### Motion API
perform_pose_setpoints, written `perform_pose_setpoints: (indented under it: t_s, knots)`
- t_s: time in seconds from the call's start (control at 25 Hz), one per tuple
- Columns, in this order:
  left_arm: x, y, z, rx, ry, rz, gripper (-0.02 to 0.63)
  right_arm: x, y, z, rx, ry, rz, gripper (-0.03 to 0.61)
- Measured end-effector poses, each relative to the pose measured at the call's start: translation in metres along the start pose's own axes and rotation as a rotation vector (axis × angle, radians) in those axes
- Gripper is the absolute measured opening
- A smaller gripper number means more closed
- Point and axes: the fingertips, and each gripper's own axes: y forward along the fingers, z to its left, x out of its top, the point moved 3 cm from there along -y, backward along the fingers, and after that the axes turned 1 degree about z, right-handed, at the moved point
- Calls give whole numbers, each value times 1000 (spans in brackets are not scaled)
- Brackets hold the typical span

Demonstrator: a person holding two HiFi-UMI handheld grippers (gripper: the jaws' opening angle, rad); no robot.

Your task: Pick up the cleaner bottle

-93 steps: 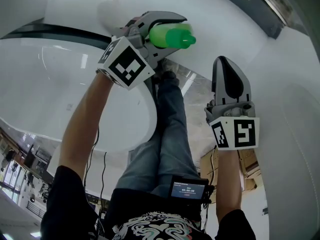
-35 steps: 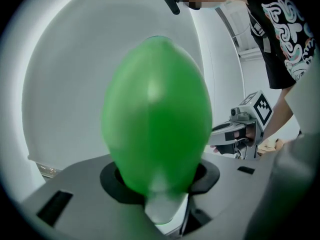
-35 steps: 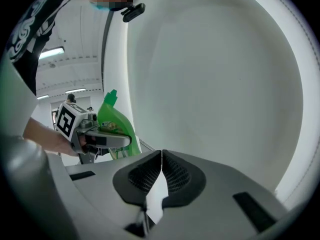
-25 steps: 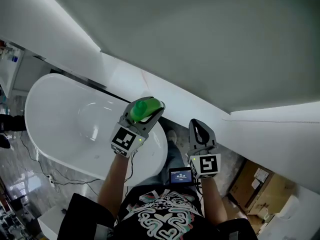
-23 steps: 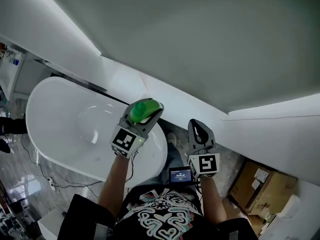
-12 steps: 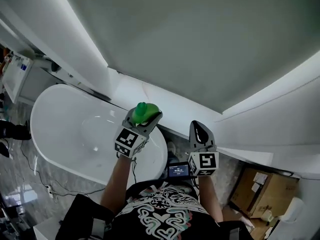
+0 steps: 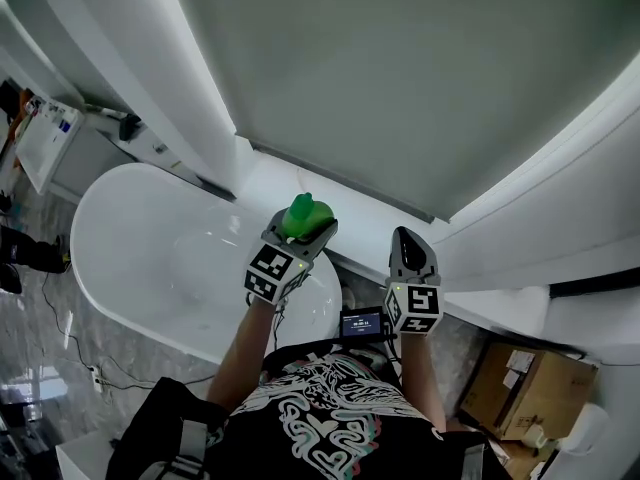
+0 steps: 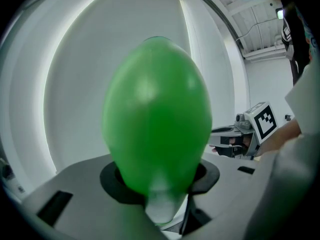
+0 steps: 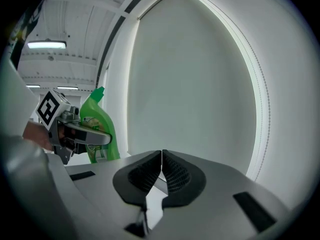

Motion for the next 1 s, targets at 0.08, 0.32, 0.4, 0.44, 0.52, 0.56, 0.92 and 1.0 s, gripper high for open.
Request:
perform_pose_setpoints:
  t_s: [0.08, 0.32, 0.4, 0.44, 0.52, 0.56, 0.92, 1.0]
  knots:
    - [1, -5, -3, 3, -6, 3, 196, 3, -3, 3, -6, -3, -3, 28]
    - [8, -8, 0, 14, -25, -25, 196, 21, -4, 5, -12, -36, -29, 28]
    - [7, -11, 1, 15, -27, -31, 196, 24, -6, 7, -11, -45, -39, 28]
    - [5, -12, -1, 14, -32, -34, 196, 23, -9, 8, -11, -45, -45, 28]
    - [3, -14, -4, 9, -42, -40, 196, 21, -13, 7, -14, -45, -53, 28]
    - [3, -15, -5, 8, -43, -42, 196, 20, -13, 7, -18, -46, -52, 28]
    - [4, -20, -9, -1, -15, -32, 196, 18, -23, 7, -44, -28, -50, 28]
    - [4, -20, -11, -3, -13, -30, 196, 17, -25, 6, -48, -30, -49, 28]
